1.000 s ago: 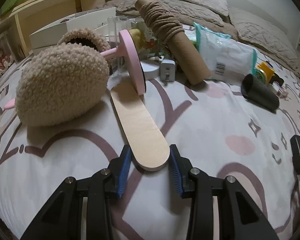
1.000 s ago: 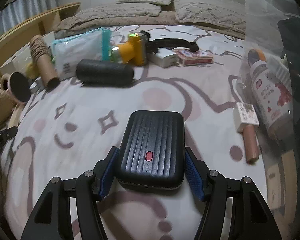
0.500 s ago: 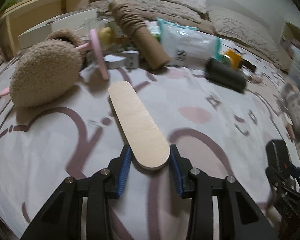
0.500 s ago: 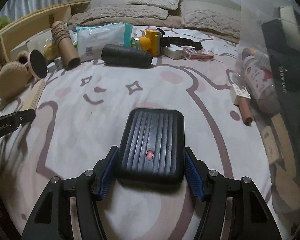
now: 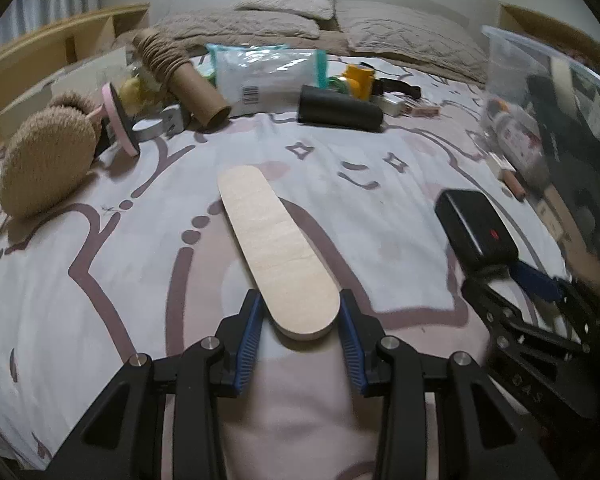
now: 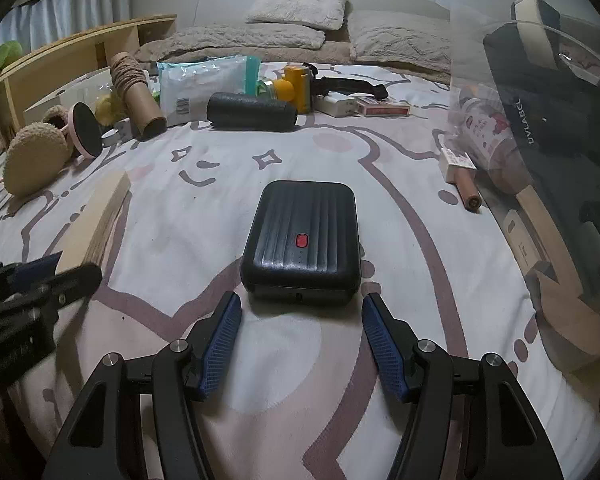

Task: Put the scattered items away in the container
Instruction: 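Align the open left gripper around the wooden paddle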

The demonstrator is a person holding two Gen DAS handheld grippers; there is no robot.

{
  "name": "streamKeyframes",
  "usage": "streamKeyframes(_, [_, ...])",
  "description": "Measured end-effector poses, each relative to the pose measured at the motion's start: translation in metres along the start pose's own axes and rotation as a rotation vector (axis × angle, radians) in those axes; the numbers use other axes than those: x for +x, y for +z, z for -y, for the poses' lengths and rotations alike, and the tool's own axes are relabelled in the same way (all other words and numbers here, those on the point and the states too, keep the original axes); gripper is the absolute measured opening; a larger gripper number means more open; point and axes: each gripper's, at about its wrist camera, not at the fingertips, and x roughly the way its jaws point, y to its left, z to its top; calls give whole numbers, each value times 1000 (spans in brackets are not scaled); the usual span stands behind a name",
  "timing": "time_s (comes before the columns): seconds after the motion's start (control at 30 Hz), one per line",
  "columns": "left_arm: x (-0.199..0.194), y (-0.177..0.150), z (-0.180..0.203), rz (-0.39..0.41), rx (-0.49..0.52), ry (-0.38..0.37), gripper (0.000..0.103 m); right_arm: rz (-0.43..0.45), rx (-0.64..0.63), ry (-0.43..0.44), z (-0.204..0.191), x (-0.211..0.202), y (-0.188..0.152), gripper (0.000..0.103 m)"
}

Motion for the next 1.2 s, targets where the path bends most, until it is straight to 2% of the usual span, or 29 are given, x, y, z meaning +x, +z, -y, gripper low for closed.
streamKeyframes(0.33, [1, 4, -5, -5, -55, -87, 41, 32, 22, 24, 3, -1, -4, 64])
streamKeyframes(0.4, [1, 8, -8, 2, -74, -75, 62, 37, 26, 26, 3, -1, -4, 65])
streamKeyframes(0.43, [2, 10, -10, 9, -86, -67, 65, 38, 27, 26, 3, -1, -3, 65])
streamKeyframes(0.73, [23, 28, -15, -15, -135, -34, 68, 24, 53, 52, 4, 3, 3, 74])
streamKeyframes(0.8, [27, 31, -13, -21, -127, -30, 83, 21, 44, 53, 2, 4, 4, 74])
streamKeyframes(0.97, [32, 31, -7, -45, -96, 4, 99, 16, 40, 53, 2, 5, 6, 75])
streamKeyframes(1.07, [32, 28, -4, -69, -62, 46, 102, 13, 35, 52, 1, 5, 6, 75])
streamKeyframes(1.2, [28, 23, -13, -73, -69, 103, 102, 11, 23, 42, -1, 5, 5, 75])
